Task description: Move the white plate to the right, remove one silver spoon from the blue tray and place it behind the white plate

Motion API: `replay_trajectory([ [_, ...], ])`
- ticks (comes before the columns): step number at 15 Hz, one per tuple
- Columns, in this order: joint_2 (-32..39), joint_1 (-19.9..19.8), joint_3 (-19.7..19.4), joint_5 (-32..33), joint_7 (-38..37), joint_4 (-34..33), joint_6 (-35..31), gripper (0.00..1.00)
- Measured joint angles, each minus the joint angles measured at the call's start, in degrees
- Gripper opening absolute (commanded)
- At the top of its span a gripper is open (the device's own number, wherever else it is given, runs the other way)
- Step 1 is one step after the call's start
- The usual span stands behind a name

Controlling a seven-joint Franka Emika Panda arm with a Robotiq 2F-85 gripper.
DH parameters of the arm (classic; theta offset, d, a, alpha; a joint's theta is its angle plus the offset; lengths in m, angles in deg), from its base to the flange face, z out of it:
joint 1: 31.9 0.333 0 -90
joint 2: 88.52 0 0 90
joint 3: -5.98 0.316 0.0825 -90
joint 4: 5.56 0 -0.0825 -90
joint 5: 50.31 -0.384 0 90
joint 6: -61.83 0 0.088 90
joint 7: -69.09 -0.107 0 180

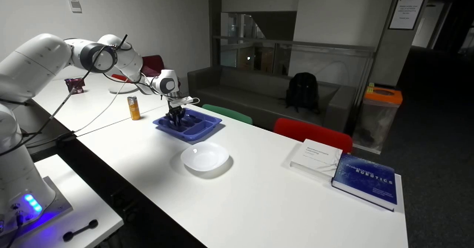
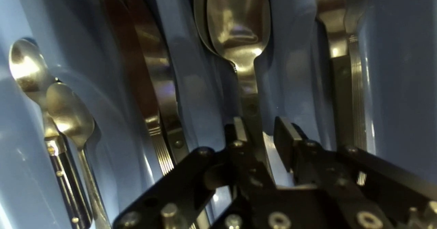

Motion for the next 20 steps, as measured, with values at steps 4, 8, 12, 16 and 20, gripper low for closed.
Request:
replay_trajectory([
  [4,0.2,0.0,0.0,0.0,0.1,-0.5,0.7,0.03],
  [8,0.0,0.2,0.1,0.0,0.0,-1.1,1.2,0.03],
  [12,-2.4,1.0,0.2,0.0,-1.1,-1.2,1.3,0.03],
  [16,-7.2,2.4,0.2,0.2,-3.5,-0.6,2.4,0.03],
  [20,-12.3,3.6,-0.5,2.2,-4.6,1.0,9.0,0.03],
])
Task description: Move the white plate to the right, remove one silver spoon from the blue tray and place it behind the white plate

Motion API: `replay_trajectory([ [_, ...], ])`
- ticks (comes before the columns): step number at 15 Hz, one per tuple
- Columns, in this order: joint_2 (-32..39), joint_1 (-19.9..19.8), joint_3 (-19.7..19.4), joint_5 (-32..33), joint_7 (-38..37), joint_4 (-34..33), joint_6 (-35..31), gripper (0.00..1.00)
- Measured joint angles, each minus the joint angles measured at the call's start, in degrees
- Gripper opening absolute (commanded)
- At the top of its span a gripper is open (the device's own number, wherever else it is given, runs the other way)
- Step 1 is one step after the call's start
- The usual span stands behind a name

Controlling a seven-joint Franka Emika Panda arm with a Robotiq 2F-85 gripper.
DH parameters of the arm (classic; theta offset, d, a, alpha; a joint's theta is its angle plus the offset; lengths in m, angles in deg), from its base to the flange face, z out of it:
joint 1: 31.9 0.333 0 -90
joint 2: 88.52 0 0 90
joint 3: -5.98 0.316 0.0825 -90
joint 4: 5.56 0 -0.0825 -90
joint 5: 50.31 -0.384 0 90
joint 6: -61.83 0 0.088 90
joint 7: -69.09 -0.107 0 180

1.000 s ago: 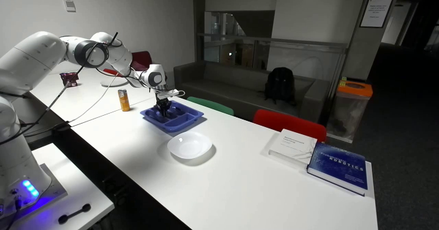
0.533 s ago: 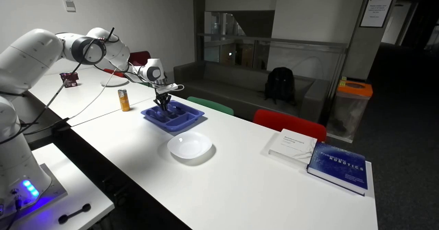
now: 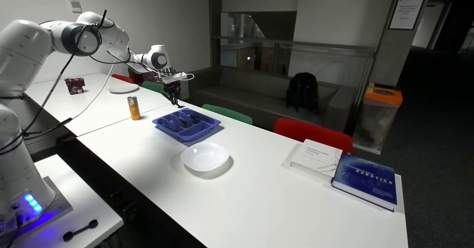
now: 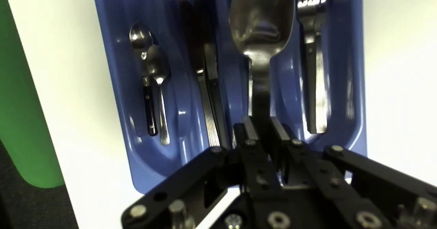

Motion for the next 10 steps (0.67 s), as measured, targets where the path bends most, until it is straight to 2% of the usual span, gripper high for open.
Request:
replay_trajectory([
  [4,-4.6,0.5,-1.3,5.9,0.2,3.7,8.1,0.03],
  [10,-11.6,-0.2,-2.1,13.5,3.7,13.4,7.5,0.03],
])
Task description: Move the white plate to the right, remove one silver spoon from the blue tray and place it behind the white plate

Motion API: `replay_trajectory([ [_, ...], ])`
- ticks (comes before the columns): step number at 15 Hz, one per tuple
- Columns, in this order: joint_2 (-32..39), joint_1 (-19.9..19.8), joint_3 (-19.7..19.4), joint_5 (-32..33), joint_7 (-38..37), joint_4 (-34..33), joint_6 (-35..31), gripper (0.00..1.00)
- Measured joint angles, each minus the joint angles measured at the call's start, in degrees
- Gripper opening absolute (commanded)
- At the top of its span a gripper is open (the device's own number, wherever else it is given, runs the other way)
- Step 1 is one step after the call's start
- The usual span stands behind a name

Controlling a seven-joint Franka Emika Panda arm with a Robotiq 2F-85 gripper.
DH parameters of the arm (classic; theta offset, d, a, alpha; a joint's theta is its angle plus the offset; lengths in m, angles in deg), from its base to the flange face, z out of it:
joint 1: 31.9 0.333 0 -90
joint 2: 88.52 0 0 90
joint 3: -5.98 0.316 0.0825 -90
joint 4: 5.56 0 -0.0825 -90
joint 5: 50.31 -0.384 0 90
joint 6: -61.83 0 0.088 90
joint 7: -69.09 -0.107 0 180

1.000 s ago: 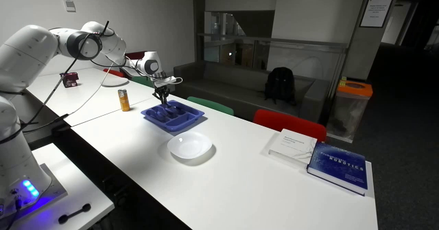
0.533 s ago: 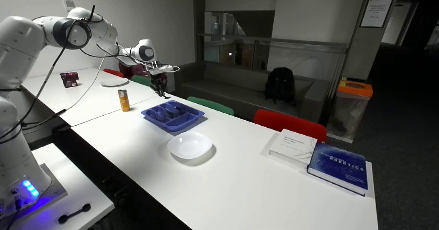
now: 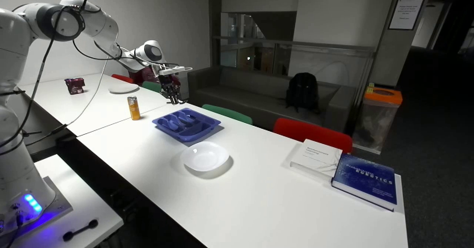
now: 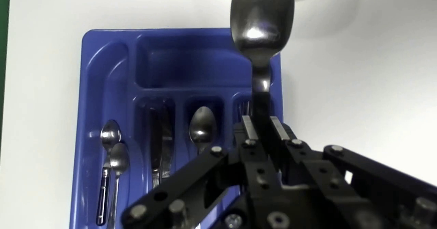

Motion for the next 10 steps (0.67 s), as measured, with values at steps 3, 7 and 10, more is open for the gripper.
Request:
replay_trajectory([
  [3,-3.3,-1.3,0.0,0.6,0.6,4.9,-3.9,0.03],
  [7,-7.7,-4.5,-0.2,-4.5,-2.6,10.8,-9.3,0.03],
  [10,-11.1,-7.0,-0.7,-9.5,-5.5,15.1,-12.4,0.03],
])
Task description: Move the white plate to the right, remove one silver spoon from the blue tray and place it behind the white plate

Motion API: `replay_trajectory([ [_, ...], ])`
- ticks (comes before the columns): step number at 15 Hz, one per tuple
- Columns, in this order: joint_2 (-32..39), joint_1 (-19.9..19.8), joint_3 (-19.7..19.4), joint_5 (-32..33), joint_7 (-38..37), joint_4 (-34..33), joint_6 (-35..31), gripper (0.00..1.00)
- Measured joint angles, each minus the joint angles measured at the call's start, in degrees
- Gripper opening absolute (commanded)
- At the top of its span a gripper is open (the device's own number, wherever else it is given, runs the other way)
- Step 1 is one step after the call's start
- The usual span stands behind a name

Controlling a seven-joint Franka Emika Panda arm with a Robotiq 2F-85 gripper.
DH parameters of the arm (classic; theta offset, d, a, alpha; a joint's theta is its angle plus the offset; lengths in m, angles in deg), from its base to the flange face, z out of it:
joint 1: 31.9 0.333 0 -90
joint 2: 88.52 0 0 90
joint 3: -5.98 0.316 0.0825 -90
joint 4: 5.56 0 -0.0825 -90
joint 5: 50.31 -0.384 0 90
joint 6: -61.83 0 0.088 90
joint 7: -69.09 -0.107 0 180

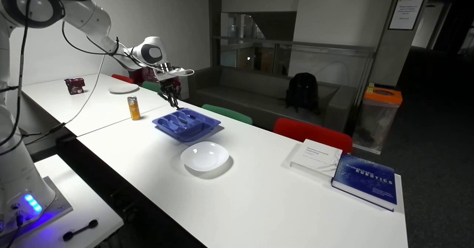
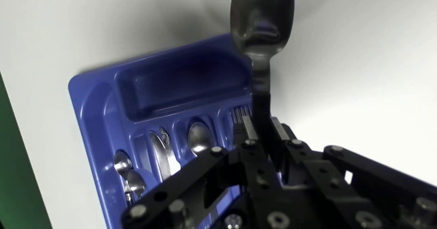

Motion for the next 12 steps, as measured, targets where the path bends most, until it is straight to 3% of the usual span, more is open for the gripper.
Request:
replay_trajectory([
  [6,-5.2,-2.4,-2.4,-3.2,-3.7,7.5,-7.6,0.03],
  [11,-6.0,-3.5,-3.9,-3.7,-3.5,9.9,-9.0,0.03],
  [12,-6.0,-3.9,-3.9,-4.6,-3.3,10.2,-9.4,0.13],
])
